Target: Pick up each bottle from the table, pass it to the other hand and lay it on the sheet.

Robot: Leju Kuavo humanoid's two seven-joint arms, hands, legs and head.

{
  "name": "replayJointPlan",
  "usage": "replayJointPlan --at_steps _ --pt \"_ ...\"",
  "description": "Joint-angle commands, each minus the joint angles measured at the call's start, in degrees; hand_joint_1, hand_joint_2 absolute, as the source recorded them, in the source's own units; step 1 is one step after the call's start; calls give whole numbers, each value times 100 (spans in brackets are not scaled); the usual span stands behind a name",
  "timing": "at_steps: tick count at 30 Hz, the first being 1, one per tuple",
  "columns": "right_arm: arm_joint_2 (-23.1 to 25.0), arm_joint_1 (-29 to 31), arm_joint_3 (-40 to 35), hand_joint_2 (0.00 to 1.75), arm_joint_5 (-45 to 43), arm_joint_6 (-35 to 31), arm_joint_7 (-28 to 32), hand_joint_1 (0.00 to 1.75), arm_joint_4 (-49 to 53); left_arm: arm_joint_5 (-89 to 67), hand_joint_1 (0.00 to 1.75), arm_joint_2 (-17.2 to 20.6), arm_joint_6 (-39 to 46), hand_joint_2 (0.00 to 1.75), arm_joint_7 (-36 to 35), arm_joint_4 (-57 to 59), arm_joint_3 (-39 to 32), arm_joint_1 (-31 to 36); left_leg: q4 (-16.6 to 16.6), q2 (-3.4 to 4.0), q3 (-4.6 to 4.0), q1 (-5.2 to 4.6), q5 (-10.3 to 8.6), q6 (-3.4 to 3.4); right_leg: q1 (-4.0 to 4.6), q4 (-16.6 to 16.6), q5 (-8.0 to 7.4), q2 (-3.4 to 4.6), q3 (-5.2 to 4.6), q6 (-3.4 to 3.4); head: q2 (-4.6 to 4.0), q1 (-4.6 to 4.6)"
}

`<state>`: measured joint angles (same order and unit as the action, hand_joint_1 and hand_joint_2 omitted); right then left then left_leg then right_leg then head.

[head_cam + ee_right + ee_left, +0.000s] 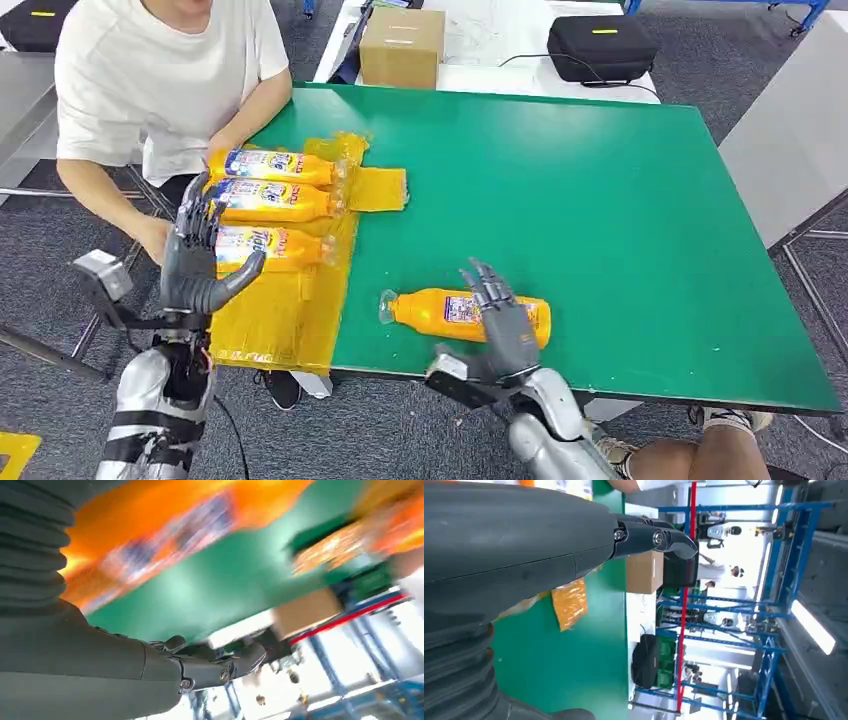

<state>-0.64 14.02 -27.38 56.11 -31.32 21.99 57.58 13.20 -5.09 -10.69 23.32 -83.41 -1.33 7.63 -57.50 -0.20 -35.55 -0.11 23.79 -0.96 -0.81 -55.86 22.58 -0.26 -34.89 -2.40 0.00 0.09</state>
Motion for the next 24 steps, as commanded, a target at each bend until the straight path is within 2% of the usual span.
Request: replayJointPlan --at_steps 1,8,15,24 --pt "-655 -40 707 175 331 223 -79 0 412 42 0 -161 4 175 41 -537 -369 -537 0 0 19 2 12 2 2 0 11 0 19 8 0 -2" --pt "-537 118 818 175 183 347 -106 0 55 -16 0 -160 -23 175 67 -507 -299 -482 2 1 17 5 9 2 7 0 7 0 15 6 0 -2" --pt "-286 1020 943 175 -277 880 194 0 -1461 -140 0 -116 6 175 65 -95 -24 -76 2 9 26 8 9 2 7 -2 5 9 24 8 0 -4" --pt "-189 1220 807 175 -349 1150 313 0 -1873 -133 0 -50 12 175 35 60 48 10 4 2 15 3 0 -3 3 -1 -2 3 12 -1 0 -2"
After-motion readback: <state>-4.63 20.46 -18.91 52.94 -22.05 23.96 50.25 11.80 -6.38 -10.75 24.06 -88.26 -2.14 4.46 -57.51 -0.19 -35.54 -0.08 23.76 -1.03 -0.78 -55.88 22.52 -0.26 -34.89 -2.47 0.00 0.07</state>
